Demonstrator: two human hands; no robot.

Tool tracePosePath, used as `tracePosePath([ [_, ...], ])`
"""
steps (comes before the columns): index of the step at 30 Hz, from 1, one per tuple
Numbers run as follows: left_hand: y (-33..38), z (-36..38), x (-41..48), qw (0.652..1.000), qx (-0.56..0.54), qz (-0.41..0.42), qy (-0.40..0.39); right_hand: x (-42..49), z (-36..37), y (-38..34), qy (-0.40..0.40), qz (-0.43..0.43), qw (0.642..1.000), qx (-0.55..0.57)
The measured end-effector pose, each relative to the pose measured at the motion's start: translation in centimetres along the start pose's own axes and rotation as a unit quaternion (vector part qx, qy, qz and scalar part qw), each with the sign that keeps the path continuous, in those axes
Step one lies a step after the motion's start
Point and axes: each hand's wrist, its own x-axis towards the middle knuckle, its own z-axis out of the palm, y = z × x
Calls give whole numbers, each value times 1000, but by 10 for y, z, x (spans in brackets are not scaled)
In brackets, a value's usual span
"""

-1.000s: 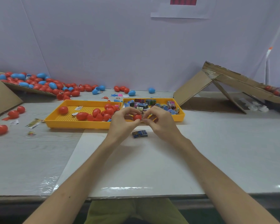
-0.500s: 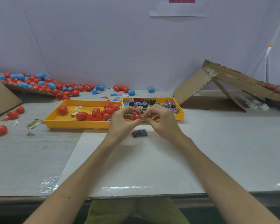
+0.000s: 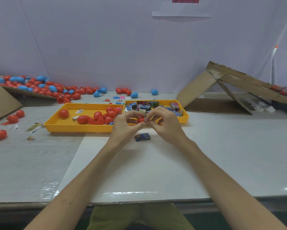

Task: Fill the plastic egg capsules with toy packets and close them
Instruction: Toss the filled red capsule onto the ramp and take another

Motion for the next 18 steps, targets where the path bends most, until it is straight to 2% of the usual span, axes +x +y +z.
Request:
tracePosePath([
  [3,2,0,0,998,-48,-28,6,1,0,0,21,10,1000,17],
  [6,5,-2,0,987,-142,-78,17,2,-1,-1,55,17,998,40],
  [12,11,-7,-3,933,-324,-154,-6,0,0,-2,88,-13,996,11],
  [18,11,-8,-3,896,-402,-186,-35,-2,6,-6,86,-25,996,19],
])
